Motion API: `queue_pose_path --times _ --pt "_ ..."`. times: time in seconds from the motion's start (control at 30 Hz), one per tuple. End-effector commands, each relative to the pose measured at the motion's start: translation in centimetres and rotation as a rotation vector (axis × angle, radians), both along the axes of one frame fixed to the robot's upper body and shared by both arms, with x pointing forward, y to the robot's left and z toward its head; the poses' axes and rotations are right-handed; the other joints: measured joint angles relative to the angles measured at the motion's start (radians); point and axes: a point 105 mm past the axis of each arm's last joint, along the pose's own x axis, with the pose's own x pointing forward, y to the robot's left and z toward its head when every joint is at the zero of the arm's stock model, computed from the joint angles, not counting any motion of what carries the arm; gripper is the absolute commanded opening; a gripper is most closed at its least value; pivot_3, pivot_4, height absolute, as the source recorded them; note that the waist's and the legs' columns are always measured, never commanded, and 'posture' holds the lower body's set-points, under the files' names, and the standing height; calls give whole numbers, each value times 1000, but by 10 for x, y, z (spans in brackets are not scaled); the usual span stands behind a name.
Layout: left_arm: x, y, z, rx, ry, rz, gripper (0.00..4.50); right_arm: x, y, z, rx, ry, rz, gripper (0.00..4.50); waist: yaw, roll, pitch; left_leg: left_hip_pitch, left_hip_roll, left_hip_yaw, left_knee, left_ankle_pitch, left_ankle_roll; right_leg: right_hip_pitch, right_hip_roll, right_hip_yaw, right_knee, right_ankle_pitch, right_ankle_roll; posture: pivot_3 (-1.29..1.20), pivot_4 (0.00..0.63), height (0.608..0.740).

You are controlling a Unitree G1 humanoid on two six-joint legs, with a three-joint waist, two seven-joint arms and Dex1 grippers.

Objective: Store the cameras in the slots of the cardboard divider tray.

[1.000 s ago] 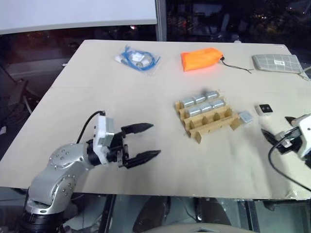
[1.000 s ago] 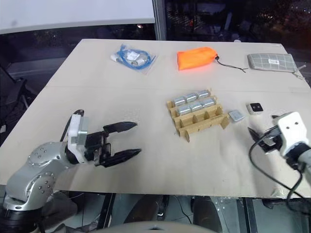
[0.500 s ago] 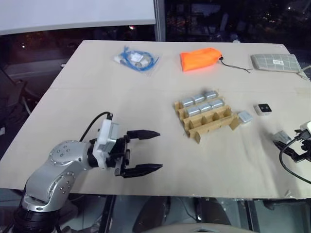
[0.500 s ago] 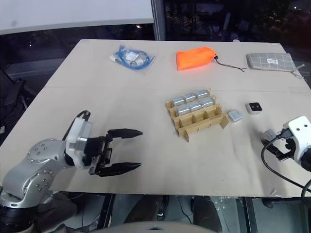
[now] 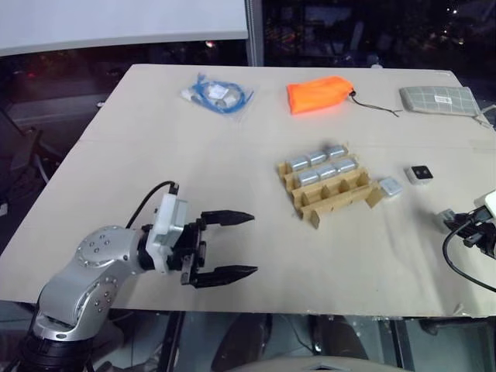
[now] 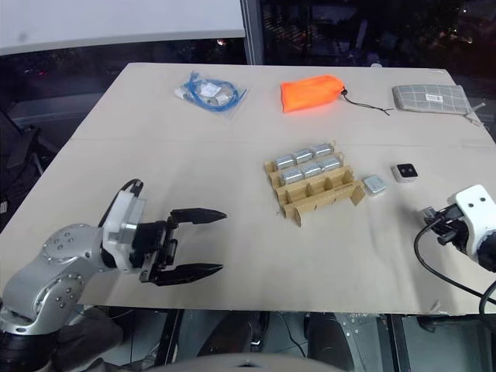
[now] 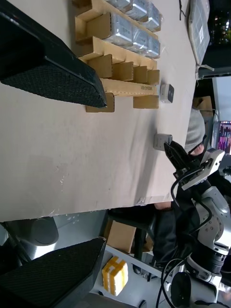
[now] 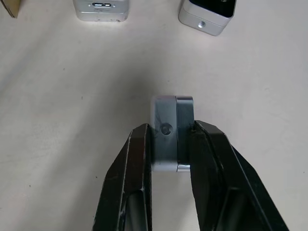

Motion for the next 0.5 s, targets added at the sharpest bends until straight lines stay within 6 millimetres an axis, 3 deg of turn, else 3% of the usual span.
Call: queue_pose_path --times 0.03,0.2,0.37,0.5 --pt "-1 1 6 -5 -44 -2 4500 3 -3 9 -41 -28 3 534 0 0 0 0 0 0 0 0 0 0 0 0 0 0 0 0 150 740" --pt "0 1 6 -7 -51 8 4500 5 13 28 0 -106 91 534 0 0 0 0 0 0 0 0 0 0 0 0 0 0 0 0 150 740" --pt "1 1 6 -8 -50 13 4500 3 65 64 95 -236 379 534 -3 1 1 0 1 0 0 0 0 0 0 0 0 0 0 0 150 740" --pt "3 2 7 -15 -51 30 4500 19 114 95 47 -335 654 534 -15 1 1 0 1 1 0 0 0 0 0 0 0 0 0 0 150 740"
